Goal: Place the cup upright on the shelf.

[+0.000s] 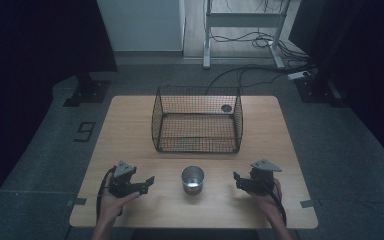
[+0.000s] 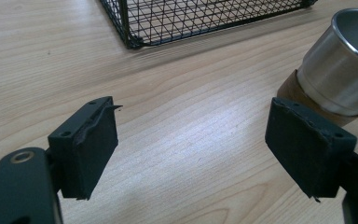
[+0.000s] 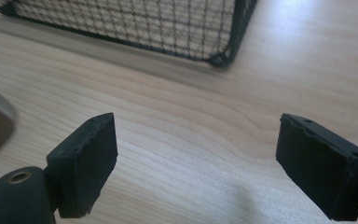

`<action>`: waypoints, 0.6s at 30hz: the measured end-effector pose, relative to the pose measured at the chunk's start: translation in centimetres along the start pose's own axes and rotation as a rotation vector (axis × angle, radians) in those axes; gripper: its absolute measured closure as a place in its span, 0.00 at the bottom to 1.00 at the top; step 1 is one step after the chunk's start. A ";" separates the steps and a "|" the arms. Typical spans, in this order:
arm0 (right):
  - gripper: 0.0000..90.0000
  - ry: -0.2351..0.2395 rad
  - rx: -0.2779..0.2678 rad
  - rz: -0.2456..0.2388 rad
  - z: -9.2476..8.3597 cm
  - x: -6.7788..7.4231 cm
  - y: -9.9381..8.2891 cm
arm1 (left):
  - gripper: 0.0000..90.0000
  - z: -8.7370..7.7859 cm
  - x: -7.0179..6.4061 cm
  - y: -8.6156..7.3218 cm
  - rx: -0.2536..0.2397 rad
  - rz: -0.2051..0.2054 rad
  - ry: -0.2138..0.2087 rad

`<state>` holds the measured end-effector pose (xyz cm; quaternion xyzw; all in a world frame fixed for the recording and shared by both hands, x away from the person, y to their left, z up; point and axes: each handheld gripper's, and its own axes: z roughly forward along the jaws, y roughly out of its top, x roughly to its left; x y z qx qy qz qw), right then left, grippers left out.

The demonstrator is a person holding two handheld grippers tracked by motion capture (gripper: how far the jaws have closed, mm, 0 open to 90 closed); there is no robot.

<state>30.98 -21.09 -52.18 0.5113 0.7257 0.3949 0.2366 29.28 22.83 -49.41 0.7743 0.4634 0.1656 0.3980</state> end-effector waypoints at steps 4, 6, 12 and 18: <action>0.14 0.028 -0.030 -0.007 -0.8 0.7 0.6 | 0.19 0.1 0.0 0.0 0.005 0.003 0.000; 0.14 0.048 -0.047 -0.015 -1.3 1.3 1.1 | 0.19 0.0 0.0 0.0 0.005 0.003 0.000; 0.14 0.096 -0.073 -0.032 -2.1 2.7 2.2 | 0.19 -0.1 0.0 0.0 0.000 0.000 0.000; 0.14 0.137 -0.095 -0.049 -2.3 4.2 3.4 | 0.19 -0.4 0.2 0.0 -0.006 -0.002 0.004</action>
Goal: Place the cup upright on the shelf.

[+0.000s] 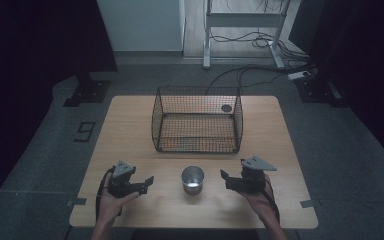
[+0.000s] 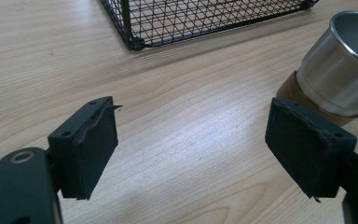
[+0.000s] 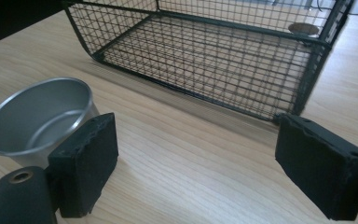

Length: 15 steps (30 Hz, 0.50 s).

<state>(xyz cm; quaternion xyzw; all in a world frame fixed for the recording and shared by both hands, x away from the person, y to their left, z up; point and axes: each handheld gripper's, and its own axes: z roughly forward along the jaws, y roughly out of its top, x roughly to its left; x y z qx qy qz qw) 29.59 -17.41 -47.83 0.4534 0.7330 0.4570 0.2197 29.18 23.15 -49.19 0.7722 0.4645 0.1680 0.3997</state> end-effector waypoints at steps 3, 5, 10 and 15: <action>0.14 0.013 0.000 -0.001 0.1 0.3 0.2 | 0.19 0.0 0.0 0.0 0.000 -0.002 0.001; 0.14 0.031 -0.001 -0.010 0.3 0.9 0.4 | 0.19 0.0 0.0 0.0 0.001 -0.002 0.001; 0.14 0.055 -0.001 -0.026 0.6 1.7 1.0 | 0.19 0.0 -0.1 0.0 0.002 0.001 -0.001; 0.14 0.083 -0.002 -0.026 1.0 2.3 1.5 | 0.19 0.0 0.0 0.0 0.001 -0.003 0.001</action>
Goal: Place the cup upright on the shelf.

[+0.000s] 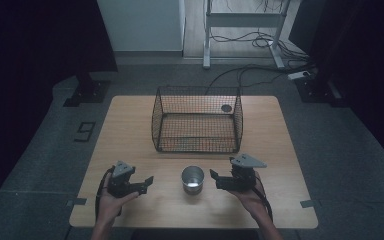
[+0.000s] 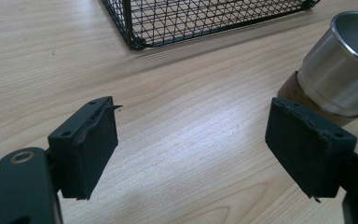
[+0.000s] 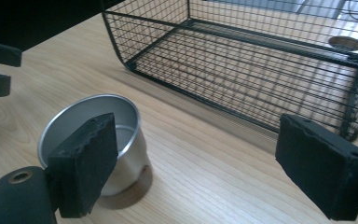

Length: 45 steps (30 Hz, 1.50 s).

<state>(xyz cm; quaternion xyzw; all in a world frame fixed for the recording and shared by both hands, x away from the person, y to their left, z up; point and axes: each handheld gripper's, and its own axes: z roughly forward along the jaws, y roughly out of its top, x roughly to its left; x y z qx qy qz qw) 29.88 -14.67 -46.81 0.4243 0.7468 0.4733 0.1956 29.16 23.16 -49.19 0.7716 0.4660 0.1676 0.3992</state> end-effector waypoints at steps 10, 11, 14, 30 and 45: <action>0.13 0.046 0.017 -0.024 1.5 1.5 0.5 | 0.19 -0.1 0.1 0.0 -0.001 0.000 0.000; 0.13 0.051 0.020 -0.026 1.6 1.6 0.6 | 0.19 -0.1 0.1 0.0 -0.002 0.000 0.000; 0.13 0.063 0.023 -0.030 2.0 2.0 0.8 | 0.19 -0.1 0.1 0.0 0.000 0.001 0.000; 0.11 0.115 0.052 -0.049 4.1 3.8 0.9 | 0.19 -0.1 0.0 0.0 -0.002 0.002 -0.004; 0.03 0.130 0.103 -0.098 6.2 5.7 -0.1 | 0.19 0.0 0.0 0.0 0.001 0.000 -0.006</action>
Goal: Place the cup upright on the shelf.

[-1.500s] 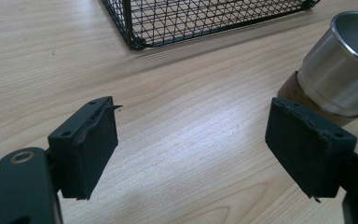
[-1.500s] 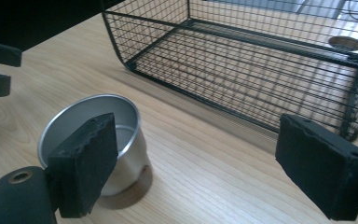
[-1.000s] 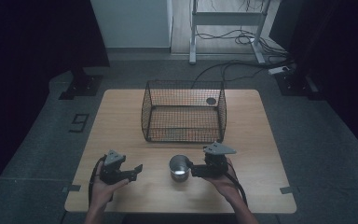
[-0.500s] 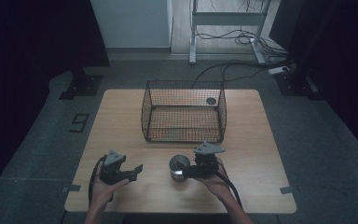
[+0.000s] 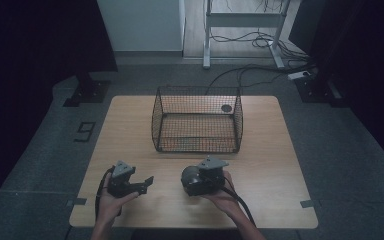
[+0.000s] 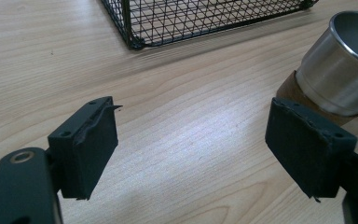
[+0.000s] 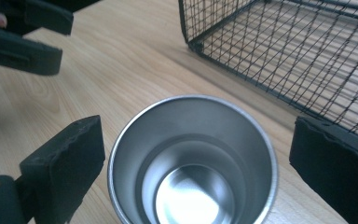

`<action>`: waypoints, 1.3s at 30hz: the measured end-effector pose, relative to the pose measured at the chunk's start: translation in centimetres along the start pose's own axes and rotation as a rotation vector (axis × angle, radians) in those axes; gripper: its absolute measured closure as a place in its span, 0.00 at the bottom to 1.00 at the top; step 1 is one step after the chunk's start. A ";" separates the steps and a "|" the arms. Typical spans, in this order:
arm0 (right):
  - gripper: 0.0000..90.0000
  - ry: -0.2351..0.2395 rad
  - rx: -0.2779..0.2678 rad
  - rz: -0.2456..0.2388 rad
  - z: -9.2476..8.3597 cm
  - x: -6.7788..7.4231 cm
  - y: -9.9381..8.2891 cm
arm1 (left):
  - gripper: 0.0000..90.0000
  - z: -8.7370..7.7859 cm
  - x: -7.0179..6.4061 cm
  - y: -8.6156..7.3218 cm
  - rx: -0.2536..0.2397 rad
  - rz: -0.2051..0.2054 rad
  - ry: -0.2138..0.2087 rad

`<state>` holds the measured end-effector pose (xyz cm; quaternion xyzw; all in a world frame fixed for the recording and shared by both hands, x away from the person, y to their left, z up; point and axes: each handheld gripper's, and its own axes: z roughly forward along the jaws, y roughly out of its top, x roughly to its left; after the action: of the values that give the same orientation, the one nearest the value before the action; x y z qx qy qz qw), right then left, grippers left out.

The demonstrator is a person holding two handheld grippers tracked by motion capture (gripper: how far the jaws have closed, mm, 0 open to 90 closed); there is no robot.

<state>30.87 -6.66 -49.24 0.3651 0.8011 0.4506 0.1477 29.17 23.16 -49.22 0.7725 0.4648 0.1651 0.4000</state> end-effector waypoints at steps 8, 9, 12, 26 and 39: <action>0.03 -0.002 0.025 -0.019 1.1 0.2 -0.7 | 0.19 -0.1 0.1 0.0 -0.002 0.001 -0.001; 0.03 -0.003 0.031 -0.023 1.3 0.2 -0.9 | 0.19 -0.1 0.1 0.0 -0.003 0.000 -0.001; 0.03 -0.002 0.039 -0.030 1.5 0.3 -1.0 | 0.19 -0.1 0.1 0.0 -0.004 -0.001 0.001; 0.15 -0.028 0.041 -0.047 1.7 0.5 -1.6 | 0.19 -0.2 0.2 0.0 -0.006 -0.003 -0.001; 0.16 -0.006 0.028 -0.061 1.1 0.3 -1.0 | 0.19 -0.4 0.3 0.0 -0.011 -0.007 0.002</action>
<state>30.79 -6.11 -50.67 0.3437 0.8176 0.4337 0.1587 29.13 23.62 -49.01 0.7684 0.4670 0.1671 0.4045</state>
